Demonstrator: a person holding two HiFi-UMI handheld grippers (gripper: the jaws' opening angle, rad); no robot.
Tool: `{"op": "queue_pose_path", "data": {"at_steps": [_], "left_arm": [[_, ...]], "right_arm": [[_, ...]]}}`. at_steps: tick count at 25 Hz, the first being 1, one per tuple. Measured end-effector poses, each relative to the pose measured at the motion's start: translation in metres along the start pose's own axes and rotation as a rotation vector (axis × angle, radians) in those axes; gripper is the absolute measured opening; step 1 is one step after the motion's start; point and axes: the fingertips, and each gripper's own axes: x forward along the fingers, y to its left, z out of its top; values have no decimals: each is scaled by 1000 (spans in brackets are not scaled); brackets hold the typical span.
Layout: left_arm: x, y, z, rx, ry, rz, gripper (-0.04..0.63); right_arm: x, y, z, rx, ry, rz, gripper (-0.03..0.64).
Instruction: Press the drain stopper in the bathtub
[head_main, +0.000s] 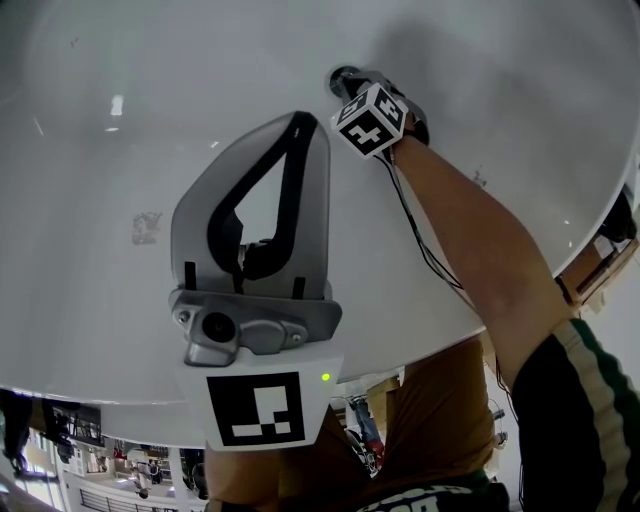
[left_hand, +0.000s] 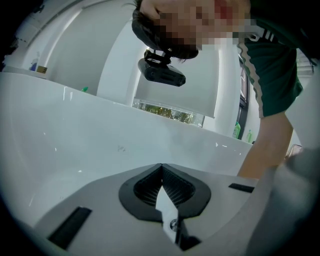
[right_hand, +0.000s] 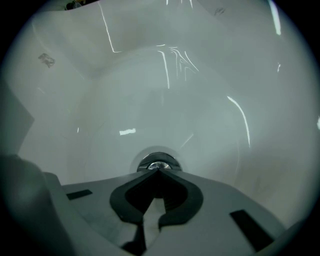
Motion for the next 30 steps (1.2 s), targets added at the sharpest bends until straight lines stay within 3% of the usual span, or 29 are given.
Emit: {"op": "queue_pose_path", "data": {"at_steps": [17, 23, 30], "left_arm": [[1, -5, 10, 26, 5, -1, 9], [1, -7, 18, 48, -8, 2, 9], [1, -5, 11, 41, 12, 0, 9]], "right_arm": [[-13, -1, 2, -28, -39, -35, 11], [-12, 0, -1, 37, -10, 7, 11], [-10, 2, 0, 45, -8, 10, 11]]}}
